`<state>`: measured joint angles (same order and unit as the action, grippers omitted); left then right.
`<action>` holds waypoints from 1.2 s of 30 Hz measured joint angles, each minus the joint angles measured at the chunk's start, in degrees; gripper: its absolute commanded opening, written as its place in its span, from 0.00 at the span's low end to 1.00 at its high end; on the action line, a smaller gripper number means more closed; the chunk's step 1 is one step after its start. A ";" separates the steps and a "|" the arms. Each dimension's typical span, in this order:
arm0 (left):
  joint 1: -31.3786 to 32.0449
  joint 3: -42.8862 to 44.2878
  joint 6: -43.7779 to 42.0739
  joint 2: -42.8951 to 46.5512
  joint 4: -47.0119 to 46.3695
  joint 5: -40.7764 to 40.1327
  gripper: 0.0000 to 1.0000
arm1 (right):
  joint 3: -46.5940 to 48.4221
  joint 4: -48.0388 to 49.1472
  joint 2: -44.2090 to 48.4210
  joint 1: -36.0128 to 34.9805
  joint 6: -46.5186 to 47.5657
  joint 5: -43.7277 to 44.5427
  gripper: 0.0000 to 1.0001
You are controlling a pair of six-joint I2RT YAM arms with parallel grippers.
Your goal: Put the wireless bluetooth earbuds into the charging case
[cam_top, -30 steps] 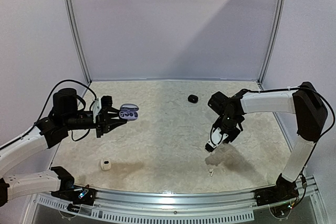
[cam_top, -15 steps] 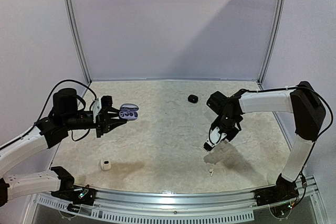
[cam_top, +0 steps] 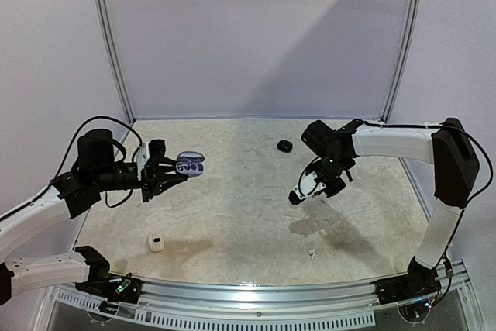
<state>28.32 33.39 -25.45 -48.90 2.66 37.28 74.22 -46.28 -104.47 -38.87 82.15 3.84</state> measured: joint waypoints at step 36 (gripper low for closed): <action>4.15 1.38 1.68 -1.31 -0.59 3.04 0.00 | 41.83 1.62 -2.56 -27.74 -53.35 -12.46 0.00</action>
<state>32.47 34.76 -23.77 -50.22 2.07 40.32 116.05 -44.66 -107.02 -66.61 28.80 -8.62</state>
